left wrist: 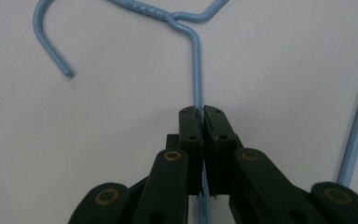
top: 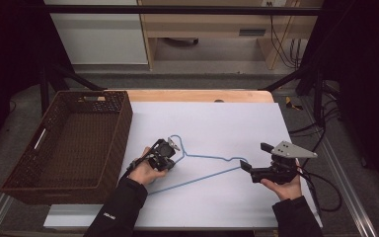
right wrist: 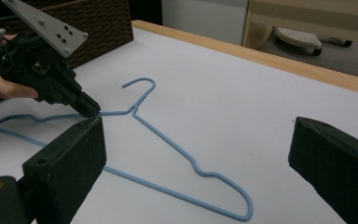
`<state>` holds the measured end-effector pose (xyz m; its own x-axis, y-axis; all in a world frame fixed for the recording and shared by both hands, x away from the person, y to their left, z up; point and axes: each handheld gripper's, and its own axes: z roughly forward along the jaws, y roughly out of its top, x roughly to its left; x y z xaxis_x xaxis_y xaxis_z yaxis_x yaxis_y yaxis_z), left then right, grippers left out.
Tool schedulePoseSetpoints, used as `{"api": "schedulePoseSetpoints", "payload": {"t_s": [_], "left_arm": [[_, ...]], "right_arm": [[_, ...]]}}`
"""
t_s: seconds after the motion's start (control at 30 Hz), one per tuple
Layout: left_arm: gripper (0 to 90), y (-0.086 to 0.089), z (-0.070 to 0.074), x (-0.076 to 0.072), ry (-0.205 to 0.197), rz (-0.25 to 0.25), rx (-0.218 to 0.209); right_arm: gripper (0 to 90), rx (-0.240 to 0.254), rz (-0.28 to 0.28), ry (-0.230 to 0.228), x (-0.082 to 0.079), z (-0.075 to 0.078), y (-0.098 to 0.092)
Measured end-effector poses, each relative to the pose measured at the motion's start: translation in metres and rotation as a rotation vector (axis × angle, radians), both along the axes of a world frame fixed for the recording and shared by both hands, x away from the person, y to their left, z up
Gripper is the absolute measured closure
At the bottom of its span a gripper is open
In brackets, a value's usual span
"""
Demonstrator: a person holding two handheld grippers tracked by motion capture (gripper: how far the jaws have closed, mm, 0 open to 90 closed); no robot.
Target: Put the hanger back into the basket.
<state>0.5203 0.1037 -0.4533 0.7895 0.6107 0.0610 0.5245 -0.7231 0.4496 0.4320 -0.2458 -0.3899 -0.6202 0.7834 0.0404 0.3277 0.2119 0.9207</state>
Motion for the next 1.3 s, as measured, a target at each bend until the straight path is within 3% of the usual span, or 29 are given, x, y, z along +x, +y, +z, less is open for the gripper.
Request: {"api": "schedulePoseSetpoints", "payload": {"t_s": [0.43,0.7,1.0,1.3], "left_arm": [[87.0,-0.002,0.000,-0.003,-0.026,0.004,0.019],[87.1,-0.002,0.006,-0.011,-0.093,0.020,-0.003],[87.2,0.000,0.018,-0.026,-0.157,0.025,-0.026],[87.1,-0.001,0.028,-0.041,-0.222,0.030,-0.048]], "right_arm": [[4.8,-0.007,0.010,0.020,0.002,-0.003,0.004],[5.6,-0.020,0.025,0.028,0.006,-0.006,0.012],[7.4,-0.066,0.066,0.055,0.019,-0.013,0.041],[11.1,-0.038,0.085,0.070,0.039,-0.013,0.076]]}}
